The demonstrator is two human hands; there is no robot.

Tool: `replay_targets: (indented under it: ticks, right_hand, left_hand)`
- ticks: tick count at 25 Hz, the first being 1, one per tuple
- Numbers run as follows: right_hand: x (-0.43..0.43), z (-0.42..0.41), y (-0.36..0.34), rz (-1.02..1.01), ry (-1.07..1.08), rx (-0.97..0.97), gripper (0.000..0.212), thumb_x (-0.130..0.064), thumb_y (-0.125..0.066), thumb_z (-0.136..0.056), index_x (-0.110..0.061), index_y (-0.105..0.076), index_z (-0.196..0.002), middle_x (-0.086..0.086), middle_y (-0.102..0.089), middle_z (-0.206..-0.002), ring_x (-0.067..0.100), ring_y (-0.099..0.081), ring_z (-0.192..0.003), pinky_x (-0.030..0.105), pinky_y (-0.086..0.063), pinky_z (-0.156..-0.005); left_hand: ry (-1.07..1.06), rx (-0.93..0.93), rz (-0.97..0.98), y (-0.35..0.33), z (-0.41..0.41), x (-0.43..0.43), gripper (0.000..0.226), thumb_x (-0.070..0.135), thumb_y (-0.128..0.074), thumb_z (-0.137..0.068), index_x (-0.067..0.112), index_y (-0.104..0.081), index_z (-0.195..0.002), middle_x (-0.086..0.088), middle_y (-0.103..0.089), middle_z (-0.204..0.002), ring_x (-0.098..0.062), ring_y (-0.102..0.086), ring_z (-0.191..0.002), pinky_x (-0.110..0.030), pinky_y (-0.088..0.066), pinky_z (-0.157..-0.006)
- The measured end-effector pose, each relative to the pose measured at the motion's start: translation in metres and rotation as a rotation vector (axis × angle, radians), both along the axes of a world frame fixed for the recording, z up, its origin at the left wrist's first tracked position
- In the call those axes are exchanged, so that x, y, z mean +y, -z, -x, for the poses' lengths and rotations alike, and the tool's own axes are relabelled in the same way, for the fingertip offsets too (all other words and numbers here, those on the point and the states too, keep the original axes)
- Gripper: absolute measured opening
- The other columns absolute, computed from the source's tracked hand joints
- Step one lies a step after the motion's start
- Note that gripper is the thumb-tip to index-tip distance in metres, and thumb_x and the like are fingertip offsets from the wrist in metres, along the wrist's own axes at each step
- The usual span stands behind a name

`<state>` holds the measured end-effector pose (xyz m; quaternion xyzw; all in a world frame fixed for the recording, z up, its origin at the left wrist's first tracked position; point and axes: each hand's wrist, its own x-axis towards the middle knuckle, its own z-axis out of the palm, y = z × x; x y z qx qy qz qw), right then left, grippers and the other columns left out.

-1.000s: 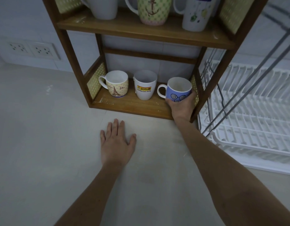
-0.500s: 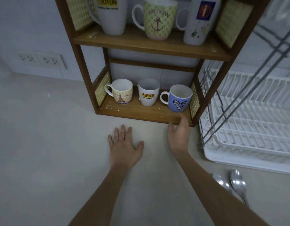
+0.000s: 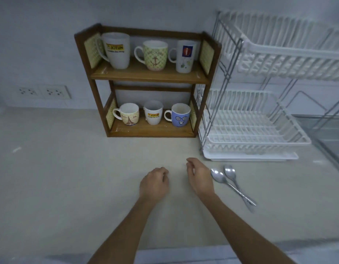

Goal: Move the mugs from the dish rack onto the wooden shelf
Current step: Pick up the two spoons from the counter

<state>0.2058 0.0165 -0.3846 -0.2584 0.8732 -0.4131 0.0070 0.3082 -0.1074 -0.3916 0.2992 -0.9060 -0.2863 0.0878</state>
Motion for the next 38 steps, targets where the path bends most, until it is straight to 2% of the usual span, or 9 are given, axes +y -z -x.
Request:
replay_targets:
  ticks: [4,8,14,20,24,29,32,35,38]
  right_hand:
    - [0.058,-0.016,-0.005,-0.067,0.086,-0.091,0.020,-0.016,-0.049,-0.094,-0.016,-0.066,-0.104,0.006,-0.072,-0.100,0.026,-0.067,-0.093,0.039,-0.052,-0.081]
    - [0.119,-0.014,-0.002,-0.128,0.209,-0.066,0.021,-0.017,-0.046,-0.093,-0.017,-0.066,-0.099,0.007,-0.072,-0.083,0.031,-0.066,-0.083,0.038,-0.052,-0.070]
    - [0.190,0.024,0.006,-0.239,0.326,-0.124,0.018,-0.025,-0.047,-0.091,-0.026,-0.065,-0.094,0.001,-0.070,-0.089,0.025,-0.063,-0.084,0.031,-0.043,-0.064]
    - [0.226,0.071,0.014,-0.382,0.205,-0.197,0.016,-0.027,-0.050,-0.087,-0.026,-0.065,-0.091,-0.002,-0.070,-0.094,0.025,-0.062,-0.090,0.029,-0.044,-0.067]
    - [0.222,0.096,0.015,-0.414,0.068,-0.223,0.016,-0.031,-0.050,-0.084,-0.029,-0.065,-0.088,-0.005,-0.069,-0.092,0.023,-0.062,-0.091,0.027,-0.043,-0.068]
    - [0.206,0.112,0.016,-0.457,-0.108,-0.263,0.018,-0.049,-0.058,-0.083,-0.032,-0.063,-0.082,-0.009,-0.067,-0.088,0.017,-0.062,-0.084,0.026,-0.043,-0.064]
    - [0.196,0.111,0.016,-0.510,-0.106,-0.242,0.028,-0.057,-0.060,-0.079,-0.029,-0.062,-0.083,-0.007,-0.063,-0.084,0.018,-0.059,-0.077,0.026,-0.040,-0.060]
    - [0.189,0.107,0.016,-0.552,-0.101,-0.233,0.028,-0.046,-0.060,-0.081,-0.020,-0.065,-0.091,0.001,-0.065,-0.091,0.025,-0.064,-0.084,0.028,-0.046,-0.065]
    - [0.185,0.104,0.016,-0.547,-0.105,-0.299,0.025,-0.034,-0.060,-0.078,-0.014,-0.066,-0.091,0.006,-0.066,-0.092,0.028,-0.065,-0.085,0.029,-0.050,-0.067]
  left_hand:
    - [0.086,-0.004,-0.086,-0.011,-0.005,0.046,0.024,0.022,-0.050,-0.089,0.026,-0.068,-0.105,0.000,-0.070,-0.111,-0.024,-0.063,-0.103,-0.032,-0.051,-0.085]
    - [0.222,0.014,-0.178,-0.009,-0.001,0.101,0.022,0.024,-0.051,-0.090,0.024,-0.068,-0.105,0.002,-0.071,-0.109,-0.021,-0.064,-0.102,-0.033,-0.050,-0.087]
    - [0.283,0.030,-0.220,-0.001,0.034,0.163,0.028,0.021,-0.046,-0.091,0.023,-0.063,-0.113,0.000,-0.070,-0.108,-0.021,-0.063,-0.102,-0.031,-0.049,-0.086]
    - [0.282,-0.065,-0.109,0.012,0.081,0.195,0.041,0.019,-0.042,-0.094,0.026,-0.050,-0.133,-0.013,-0.055,-0.119,-0.030,-0.053,-0.112,-0.036,-0.043,-0.093]
    - [0.235,-0.140,0.037,0.020,0.101,0.211,0.037,0.027,-0.044,-0.096,0.027,-0.053,-0.131,-0.010,-0.051,-0.125,-0.031,-0.049,-0.111,-0.039,-0.043,-0.094]
    - [0.055,-0.148,0.160,0.021,0.103,0.218,0.027,0.029,-0.043,-0.097,0.012,-0.061,-0.110,-0.012,-0.056,-0.112,-0.030,-0.054,-0.100,-0.039,-0.045,-0.085]
    - [-0.064,-0.182,0.144,0.016,0.100,0.221,0.030,0.026,-0.048,-0.094,0.011,-0.055,-0.119,-0.015,-0.056,-0.109,-0.031,-0.055,-0.099,-0.040,-0.046,-0.086]
    - [-0.202,-0.181,0.085,0.011,0.103,0.227,0.031,0.011,-0.045,-0.093,0.011,-0.050,-0.123,-0.017,-0.054,-0.108,-0.033,-0.055,-0.098,-0.039,-0.047,-0.083]
    - [-0.319,-0.164,0.025,0.010,0.108,0.230,0.024,0.005,-0.044,-0.090,0.005,-0.050,-0.114,-0.018,-0.058,-0.106,-0.034,-0.056,-0.098,-0.038,-0.044,-0.078]
